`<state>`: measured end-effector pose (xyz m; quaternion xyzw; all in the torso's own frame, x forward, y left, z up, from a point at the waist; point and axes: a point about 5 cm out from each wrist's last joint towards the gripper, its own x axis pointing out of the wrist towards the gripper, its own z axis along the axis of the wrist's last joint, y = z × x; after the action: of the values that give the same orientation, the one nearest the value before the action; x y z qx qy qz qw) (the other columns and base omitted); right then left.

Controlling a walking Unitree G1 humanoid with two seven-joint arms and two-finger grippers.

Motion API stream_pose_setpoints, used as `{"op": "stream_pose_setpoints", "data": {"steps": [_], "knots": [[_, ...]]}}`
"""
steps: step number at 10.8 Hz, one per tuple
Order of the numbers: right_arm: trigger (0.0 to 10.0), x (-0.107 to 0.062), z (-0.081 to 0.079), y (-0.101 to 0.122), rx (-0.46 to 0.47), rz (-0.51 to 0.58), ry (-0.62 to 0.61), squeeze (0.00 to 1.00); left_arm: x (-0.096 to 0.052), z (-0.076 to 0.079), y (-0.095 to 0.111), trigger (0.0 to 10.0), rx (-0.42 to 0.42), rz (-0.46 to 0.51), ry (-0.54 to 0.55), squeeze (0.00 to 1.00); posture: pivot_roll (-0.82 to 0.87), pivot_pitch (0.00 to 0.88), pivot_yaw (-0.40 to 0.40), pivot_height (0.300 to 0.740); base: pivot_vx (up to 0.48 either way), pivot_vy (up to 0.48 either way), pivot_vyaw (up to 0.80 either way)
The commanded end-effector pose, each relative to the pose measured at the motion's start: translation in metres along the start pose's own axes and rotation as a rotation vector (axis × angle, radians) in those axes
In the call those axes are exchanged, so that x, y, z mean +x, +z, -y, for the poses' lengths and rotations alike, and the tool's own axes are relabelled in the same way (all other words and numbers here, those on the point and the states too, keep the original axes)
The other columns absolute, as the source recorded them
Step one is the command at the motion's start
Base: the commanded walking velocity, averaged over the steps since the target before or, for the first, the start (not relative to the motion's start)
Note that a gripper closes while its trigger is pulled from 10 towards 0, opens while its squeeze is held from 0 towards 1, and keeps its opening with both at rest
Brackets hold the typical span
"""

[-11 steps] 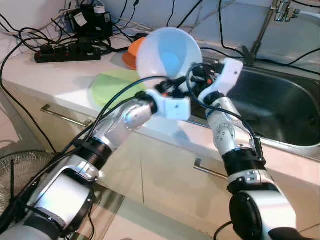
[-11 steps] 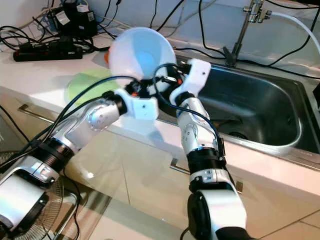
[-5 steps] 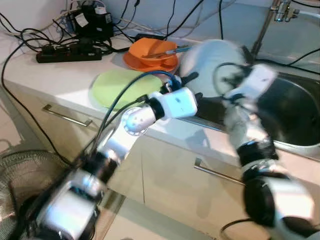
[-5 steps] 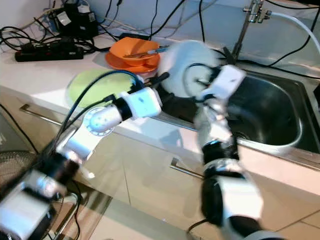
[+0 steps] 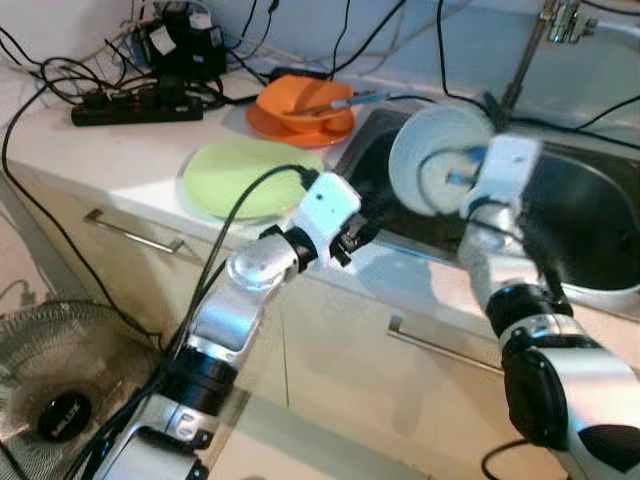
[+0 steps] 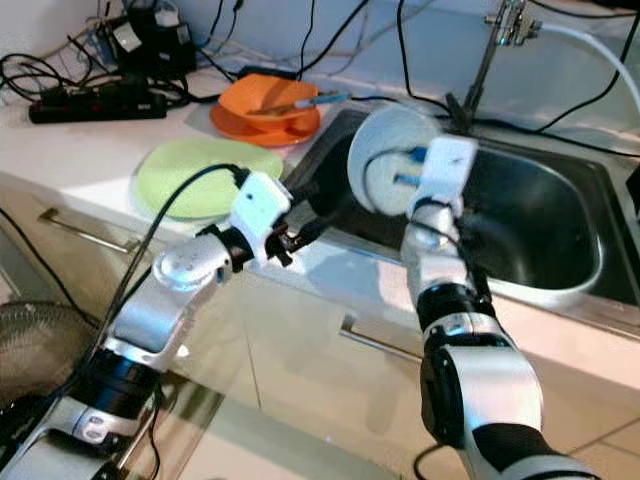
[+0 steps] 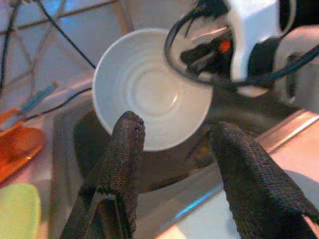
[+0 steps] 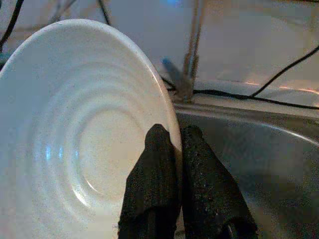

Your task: Kitchen organization

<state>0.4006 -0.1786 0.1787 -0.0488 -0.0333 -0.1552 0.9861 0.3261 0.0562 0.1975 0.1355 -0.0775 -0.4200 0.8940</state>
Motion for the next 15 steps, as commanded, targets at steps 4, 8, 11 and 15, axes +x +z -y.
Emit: {"op": "stream_pose_setpoints", "data": {"steps": [4,8,11,15], "knots": [[10.0,-0.004,-0.010,-0.006,-0.175,0.017,0.058,0.00,-0.014,0.015,-0.001,10.0,-0.172,-0.112,-0.050,0.00,0.30,0.003,-0.039,0.740,0.000,0.000,0.00],[10.0,-0.012,-0.015,-0.027,-0.196,-0.060,0.098,0.00,-0.022,0.015,-0.012,10.0,-0.235,-0.247,0.023,0.00,0.31,0.037,-0.040,0.740,0.000,0.000,0.00],[10.0,-0.017,-0.018,-0.040,-0.171,-0.136,0.142,0.00,-0.025,0.012,-0.014,10.0,-0.249,-0.289,0.068,0.00,0.31,0.040,-0.046,0.740,0.000,0.000,0.00],[10.0,-0.022,-0.026,-0.048,-0.127,-0.198,0.202,1.00,-0.027,0.010,-0.014,10.0,-0.248,-0.308,0.090,0.00,0.32,0.040,-0.045,0.740,0.000,0.000,0.00]]}}
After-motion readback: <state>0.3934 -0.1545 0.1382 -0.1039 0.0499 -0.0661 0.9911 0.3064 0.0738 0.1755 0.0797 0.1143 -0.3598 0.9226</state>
